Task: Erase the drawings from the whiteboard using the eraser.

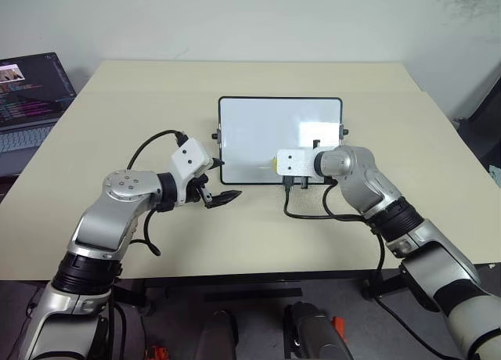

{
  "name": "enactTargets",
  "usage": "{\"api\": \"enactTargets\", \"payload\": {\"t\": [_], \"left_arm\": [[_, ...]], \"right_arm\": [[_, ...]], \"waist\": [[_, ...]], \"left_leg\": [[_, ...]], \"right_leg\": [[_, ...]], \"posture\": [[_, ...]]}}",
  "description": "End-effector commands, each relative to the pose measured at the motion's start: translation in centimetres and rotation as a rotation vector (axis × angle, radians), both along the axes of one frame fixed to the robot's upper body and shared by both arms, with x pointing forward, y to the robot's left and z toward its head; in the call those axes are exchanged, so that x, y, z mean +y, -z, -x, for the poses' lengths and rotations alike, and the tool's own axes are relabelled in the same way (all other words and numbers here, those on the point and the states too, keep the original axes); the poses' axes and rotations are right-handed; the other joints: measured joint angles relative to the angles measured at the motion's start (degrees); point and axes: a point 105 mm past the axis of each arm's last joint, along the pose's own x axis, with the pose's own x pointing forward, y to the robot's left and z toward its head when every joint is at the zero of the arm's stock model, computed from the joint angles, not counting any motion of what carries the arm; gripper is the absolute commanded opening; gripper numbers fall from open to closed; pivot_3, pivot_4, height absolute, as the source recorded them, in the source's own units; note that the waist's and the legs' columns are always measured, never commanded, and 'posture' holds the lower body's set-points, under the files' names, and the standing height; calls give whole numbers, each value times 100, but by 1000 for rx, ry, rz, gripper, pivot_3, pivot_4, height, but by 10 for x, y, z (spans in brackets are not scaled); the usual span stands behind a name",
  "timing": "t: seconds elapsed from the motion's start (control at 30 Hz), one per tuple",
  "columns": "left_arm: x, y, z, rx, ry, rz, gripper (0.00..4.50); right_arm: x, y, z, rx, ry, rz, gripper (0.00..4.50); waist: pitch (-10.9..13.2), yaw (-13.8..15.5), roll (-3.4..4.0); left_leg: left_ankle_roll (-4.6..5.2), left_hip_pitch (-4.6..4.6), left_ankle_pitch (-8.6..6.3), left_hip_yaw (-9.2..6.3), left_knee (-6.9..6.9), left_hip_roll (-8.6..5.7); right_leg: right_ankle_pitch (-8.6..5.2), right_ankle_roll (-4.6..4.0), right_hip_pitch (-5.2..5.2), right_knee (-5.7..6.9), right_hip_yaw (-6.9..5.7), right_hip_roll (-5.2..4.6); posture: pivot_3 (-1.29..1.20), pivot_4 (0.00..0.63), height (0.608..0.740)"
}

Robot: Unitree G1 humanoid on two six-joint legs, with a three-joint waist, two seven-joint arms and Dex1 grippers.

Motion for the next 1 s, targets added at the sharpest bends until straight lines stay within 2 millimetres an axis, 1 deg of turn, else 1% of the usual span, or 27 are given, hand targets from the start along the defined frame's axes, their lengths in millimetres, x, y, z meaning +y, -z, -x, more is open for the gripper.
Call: {"api": "enactTargets", "payload": {"t": [0.03,0.27,0.53,0.63,0.93,1.0], "left_arm": [[-3,-13,0,-54,13,4,4500],[-2,-13,-1,-53,10,-1,4500],[-2,-13,-1,-53,10,0,4500],[-2,-12,-1,-52,9,0,4500],[-3,-12,-2,-53,9,3,4500],[-3,-12,-2,-54,9,3,4500]], "right_arm": [[8,-13,5,-44,-50,-3,1066],[9,-17,-3,-71,-15,-22,1066],[8,-26,-23,-130,105,-57,1066],[4,-30,-30,-154,149,-54,1066],[-15,-53,-47,-255,232,-52,1065],[-15,-54,-47,-253,227,-52,1065]], "waist": [[0,0,0],[0,-1,0],[0,-11,0],[0,-7,0],[0,-5,0],[0,-2,0]], "left_leg": [[0,0,0,0,0,0],[0,0,0,0,0,0],[0,1,0,0,1,1],[1,2,0,-2,6,1],[3,2,2,-4,17,0],[4,2,3,-4,18,0]], "right_leg": [[0,0,0,0,0,0],[0,0,0,0,-1,0],[0,0,0,3,0,0],[0,-1,1,6,-1,0],[1,-1,5,5,0,-1],[1,-1,5,5,0,-1]], "posture": [[0,150,740],[0,150,740],[0,150,740],[0,150,740],[0,150,740],[0,150,740]]}}
